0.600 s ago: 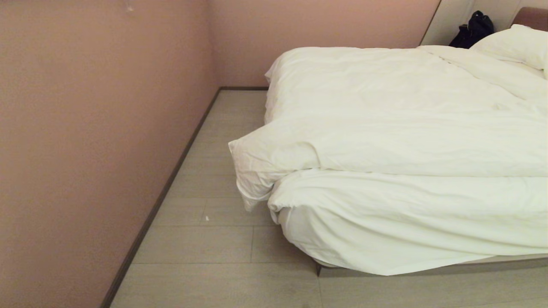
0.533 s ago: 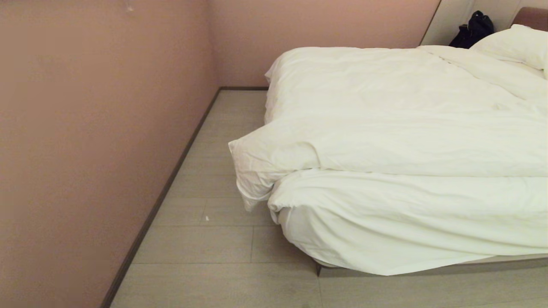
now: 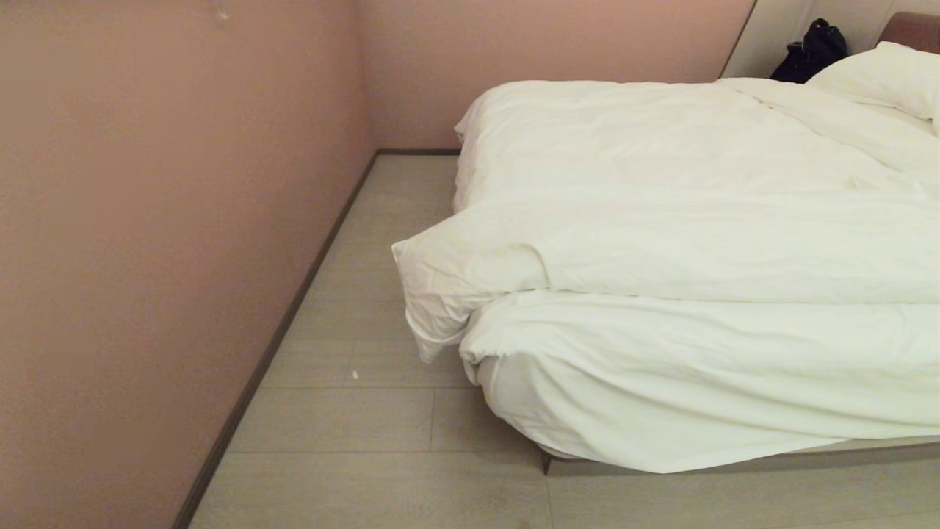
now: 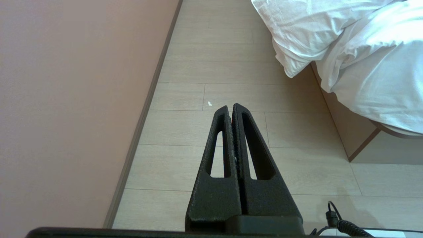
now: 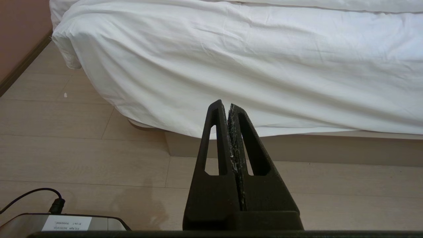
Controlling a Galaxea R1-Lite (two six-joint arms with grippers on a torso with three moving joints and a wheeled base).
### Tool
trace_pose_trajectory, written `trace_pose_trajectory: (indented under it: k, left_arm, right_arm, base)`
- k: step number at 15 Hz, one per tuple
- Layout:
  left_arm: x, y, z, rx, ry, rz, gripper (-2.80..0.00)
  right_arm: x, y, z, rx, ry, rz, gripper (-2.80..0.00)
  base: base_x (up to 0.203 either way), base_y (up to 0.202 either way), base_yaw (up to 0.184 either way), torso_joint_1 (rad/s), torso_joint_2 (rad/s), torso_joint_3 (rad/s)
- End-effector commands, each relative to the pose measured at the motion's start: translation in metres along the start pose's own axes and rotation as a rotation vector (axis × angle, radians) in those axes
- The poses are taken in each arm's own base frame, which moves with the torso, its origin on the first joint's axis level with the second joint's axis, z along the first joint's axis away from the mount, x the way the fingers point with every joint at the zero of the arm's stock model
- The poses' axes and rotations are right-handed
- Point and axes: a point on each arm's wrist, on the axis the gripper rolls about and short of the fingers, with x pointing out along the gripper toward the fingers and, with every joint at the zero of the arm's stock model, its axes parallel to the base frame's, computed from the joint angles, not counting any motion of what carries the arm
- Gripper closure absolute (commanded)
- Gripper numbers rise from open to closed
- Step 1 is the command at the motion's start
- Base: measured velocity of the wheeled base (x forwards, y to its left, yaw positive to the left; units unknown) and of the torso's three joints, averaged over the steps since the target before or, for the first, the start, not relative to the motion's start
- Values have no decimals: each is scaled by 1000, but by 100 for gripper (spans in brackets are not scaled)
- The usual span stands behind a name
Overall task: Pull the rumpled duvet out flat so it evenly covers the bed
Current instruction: Hold the folded corner of the quilt
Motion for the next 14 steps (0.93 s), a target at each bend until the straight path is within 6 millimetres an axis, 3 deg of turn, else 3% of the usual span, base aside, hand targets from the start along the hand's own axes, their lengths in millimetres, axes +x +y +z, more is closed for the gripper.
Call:
trace_pose_trajectory:
  k: [1, 14]
  left_arm:
    - [0, 0, 0, 0, 1, 3, 0]
    - [0, 0, 0, 0, 2, 3, 0]
  right_arm:
    - [0, 0, 0, -1, 1, 1, 0]
    - [0, 0, 0, -1, 1, 2, 0]
  base:
    - [0, 0, 0, 0, 0, 0]
    - [0, 0, 0, 0, 0, 0]
